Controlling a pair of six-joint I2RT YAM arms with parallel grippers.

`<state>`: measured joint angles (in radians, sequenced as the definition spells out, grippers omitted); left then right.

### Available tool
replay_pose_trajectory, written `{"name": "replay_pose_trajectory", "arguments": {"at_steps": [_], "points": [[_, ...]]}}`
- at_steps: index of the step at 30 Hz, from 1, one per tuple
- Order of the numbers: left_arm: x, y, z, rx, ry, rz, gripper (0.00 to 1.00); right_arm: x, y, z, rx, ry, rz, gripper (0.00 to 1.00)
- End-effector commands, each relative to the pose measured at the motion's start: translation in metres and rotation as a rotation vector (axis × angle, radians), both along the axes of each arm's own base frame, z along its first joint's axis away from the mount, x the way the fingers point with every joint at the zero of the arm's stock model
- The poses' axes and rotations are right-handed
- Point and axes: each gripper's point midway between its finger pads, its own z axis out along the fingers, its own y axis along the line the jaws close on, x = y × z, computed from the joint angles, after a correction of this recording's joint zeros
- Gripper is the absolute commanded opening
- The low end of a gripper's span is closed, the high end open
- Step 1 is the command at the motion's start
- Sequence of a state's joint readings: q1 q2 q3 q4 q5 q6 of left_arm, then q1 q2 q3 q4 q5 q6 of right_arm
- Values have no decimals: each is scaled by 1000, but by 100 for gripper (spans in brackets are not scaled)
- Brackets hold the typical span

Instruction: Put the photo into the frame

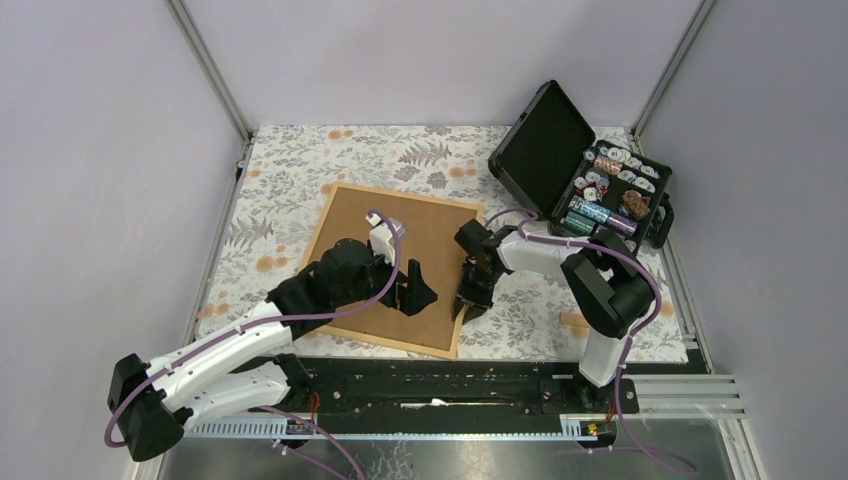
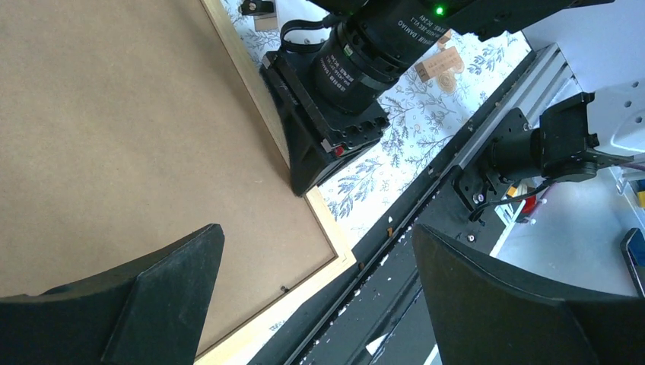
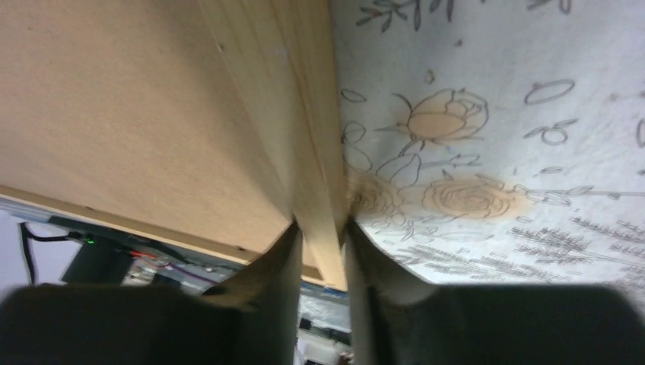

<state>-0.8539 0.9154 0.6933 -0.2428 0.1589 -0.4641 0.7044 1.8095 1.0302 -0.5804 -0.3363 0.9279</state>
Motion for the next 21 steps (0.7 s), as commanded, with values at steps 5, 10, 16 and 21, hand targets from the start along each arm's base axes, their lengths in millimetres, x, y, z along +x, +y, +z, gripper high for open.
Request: {"name": "replay_pose_trajectory", "arguments": {"at_steps": [5, 10, 16, 21], "points": [[-9, -9, 32, -91, 2, -54, 99, -6, -19, -24, -126, 0, -38, 0], [-14, -16, 30, -105, 33, -89, 99, -1, -31, -20, -211, -13, -48, 0], [-11, -24, 12, -87, 7, -142, 99, 0, -24, 17, -142, -48, -59, 0], [-16, -41, 9, -174, -65, -183, 99, 5, -30, 51, -186, -44, 23, 0]]}}
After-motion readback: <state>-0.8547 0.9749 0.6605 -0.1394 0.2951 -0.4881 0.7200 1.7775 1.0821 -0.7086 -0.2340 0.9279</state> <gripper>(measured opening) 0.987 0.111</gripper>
